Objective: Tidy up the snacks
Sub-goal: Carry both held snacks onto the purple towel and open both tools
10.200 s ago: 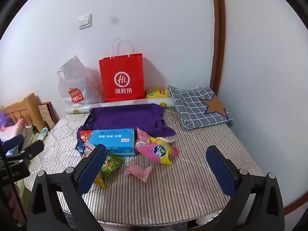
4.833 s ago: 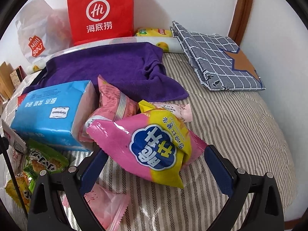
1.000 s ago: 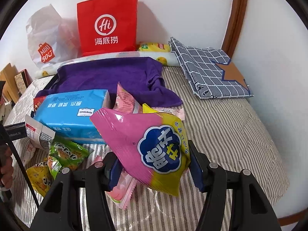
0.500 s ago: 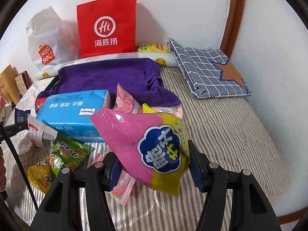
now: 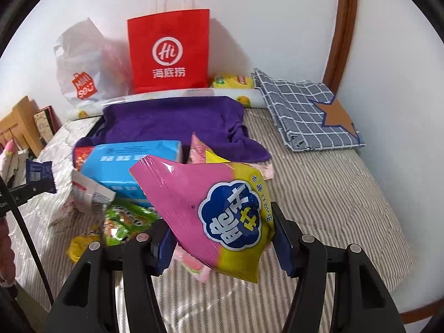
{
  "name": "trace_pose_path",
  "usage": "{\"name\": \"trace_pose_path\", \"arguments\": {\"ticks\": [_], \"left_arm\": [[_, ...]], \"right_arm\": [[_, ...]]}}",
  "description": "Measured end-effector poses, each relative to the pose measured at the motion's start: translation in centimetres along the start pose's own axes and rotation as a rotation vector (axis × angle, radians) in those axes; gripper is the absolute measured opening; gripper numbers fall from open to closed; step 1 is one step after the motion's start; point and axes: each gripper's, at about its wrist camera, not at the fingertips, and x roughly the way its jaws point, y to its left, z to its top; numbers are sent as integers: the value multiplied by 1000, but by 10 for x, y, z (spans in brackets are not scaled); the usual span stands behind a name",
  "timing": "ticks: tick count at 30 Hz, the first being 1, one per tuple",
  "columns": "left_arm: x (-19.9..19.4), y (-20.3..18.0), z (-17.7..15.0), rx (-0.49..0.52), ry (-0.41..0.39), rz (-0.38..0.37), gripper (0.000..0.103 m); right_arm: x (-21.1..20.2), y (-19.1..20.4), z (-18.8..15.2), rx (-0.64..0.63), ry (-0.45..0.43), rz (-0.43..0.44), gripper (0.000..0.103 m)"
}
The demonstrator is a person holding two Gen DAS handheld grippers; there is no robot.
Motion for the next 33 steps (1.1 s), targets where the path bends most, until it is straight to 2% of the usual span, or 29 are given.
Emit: {"name": "trace_pose_path", "arguments": {"ticks": [8,16,19,29,33], "left_arm": [[-17,-27,9,35,-27,-46,17],[-16,-55,38,83,-40,-86,17],[-13,-62,53,98,-43,-88,17],[-1,-73,102,127,-72,-59,17],[5,-75,119,124,-86,-44,17]], "right_arm": [[-12,12,12,-22,-27,66,60],[-16,23,48,-47,-80,118,60],[-15,25,64,-55,-105,123,60],[0,22,122,-61,-164,257,60],[9,17,138,-67,-188,282,60]]}}
